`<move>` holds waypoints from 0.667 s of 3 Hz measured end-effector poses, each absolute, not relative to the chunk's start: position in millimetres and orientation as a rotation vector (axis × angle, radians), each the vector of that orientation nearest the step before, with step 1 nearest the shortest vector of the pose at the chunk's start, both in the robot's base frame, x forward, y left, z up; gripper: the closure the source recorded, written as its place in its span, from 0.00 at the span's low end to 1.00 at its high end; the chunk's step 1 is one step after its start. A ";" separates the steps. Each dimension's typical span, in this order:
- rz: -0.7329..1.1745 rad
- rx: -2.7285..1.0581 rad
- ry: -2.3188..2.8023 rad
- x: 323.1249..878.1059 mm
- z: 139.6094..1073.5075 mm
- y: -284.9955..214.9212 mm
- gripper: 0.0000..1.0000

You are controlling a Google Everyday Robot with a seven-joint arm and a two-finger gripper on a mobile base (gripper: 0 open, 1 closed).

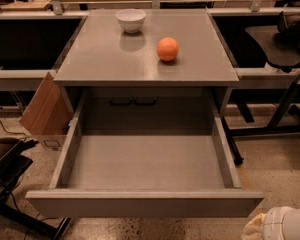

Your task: Close top drawer

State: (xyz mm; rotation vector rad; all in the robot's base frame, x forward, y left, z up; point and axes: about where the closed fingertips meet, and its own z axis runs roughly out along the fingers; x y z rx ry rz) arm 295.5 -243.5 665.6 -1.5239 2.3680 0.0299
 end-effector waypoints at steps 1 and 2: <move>0.030 -1.524 2.368 295.5 665.6 -243.5 1.00; 0.074 -1.553 2.323 314.6 656.0 -231.4 1.00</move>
Offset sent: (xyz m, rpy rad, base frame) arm 0.0559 0.0344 -0.0285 0.1005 -0.0128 0.1108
